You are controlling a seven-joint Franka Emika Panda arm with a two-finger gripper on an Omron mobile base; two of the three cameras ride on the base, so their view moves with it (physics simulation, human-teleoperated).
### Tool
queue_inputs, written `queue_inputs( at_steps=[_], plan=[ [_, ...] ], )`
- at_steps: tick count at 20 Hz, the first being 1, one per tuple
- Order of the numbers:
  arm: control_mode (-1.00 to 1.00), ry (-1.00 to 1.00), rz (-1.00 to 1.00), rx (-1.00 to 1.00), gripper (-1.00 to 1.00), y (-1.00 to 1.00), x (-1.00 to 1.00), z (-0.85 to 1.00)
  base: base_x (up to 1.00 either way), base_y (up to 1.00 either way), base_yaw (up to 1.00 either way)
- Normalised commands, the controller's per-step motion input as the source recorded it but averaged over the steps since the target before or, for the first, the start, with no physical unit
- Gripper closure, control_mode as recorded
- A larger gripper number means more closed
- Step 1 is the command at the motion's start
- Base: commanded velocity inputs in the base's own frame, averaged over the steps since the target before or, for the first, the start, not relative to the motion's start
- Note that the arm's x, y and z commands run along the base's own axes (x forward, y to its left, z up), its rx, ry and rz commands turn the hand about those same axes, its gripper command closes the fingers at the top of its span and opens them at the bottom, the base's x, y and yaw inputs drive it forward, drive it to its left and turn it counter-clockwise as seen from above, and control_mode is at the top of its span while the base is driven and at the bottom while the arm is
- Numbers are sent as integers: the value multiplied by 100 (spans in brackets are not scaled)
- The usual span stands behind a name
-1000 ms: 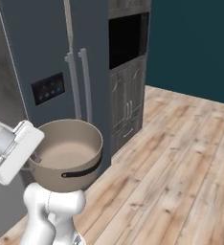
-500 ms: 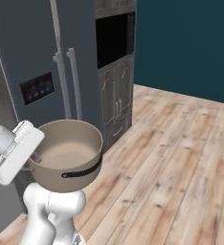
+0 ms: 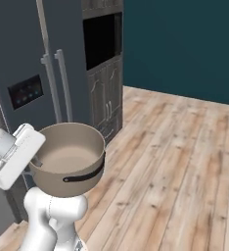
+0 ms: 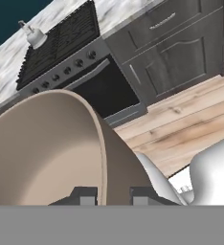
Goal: Pick the kettle from the cabinet and place it on a stove burner. Then pick the pot from the counter and place it on another stove burner. Finally, turn both burners on.
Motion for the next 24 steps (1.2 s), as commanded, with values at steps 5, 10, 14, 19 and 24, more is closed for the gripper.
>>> queue_inputs(
  at_steps=[5,10,14,19,24],
  plan=[
    [100,0,0,0,100,0,0,0,-6,-12,-24],
    [100,0,0,0,100,0,0,0,-5,-9,-26],
    [100,0,0,0,100,0,0,0,-4,-3,-30],
    [100,0,0,0,100,0,0,0,-5,-2,-31],
    [100,0,0,0,100,0,0,0,-2,0,-33]
  ],
)
